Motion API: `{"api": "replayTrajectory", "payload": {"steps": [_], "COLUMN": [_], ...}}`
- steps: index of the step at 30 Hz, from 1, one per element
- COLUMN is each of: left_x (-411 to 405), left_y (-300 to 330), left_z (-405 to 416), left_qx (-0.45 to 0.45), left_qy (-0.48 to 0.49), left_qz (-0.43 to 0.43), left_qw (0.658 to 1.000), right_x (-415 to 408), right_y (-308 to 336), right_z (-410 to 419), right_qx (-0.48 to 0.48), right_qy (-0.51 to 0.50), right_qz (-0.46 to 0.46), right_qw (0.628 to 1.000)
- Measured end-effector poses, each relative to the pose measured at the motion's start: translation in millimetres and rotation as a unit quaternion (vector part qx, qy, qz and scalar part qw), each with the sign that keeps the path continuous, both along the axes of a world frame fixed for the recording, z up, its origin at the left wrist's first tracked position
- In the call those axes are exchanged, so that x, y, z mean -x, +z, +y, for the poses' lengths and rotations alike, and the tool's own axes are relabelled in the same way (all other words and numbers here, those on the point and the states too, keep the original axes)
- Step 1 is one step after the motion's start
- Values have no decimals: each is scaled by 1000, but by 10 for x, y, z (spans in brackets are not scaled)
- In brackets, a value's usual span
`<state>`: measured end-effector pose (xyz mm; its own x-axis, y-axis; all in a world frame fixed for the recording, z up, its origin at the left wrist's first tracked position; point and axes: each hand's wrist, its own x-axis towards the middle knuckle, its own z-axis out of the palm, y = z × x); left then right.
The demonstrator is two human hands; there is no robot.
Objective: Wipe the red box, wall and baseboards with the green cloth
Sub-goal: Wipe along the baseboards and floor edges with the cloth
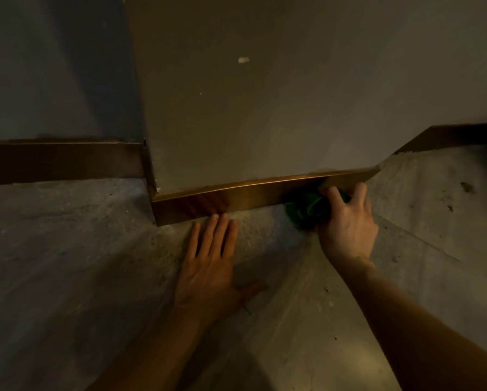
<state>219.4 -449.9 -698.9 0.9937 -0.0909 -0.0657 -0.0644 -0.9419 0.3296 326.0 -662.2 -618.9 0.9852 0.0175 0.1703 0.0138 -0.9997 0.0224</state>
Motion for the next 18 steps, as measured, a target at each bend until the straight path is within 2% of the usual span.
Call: {"api": "replayTrajectory", "payload": {"steps": [5,9,11,14,16,18], "left_x": [-6,-10,-29,-69,-97,-123], "left_y": [-16,6,76,290,477,647], "left_z": [12,88,120,70,-11,-88], "left_qx": [13,69,125,229,283,308], "left_qy": [2,2,2,-19,-26,-32], "left_qz": [6,11,32,57,56,27], "left_qw": [1000,998,992,972,957,950], "right_x": [180,338,403,523,595,650], "right_y": [127,241,309,468,570,655], "right_z": [-90,-68,-35,78,169,230], "right_qx": [-83,-260,-357,-516,-585,-620], "right_qy": [-27,-68,-66,-32,-1,6], "right_qz": [30,55,100,182,217,245], "right_qw": [996,962,926,836,782,746]}}
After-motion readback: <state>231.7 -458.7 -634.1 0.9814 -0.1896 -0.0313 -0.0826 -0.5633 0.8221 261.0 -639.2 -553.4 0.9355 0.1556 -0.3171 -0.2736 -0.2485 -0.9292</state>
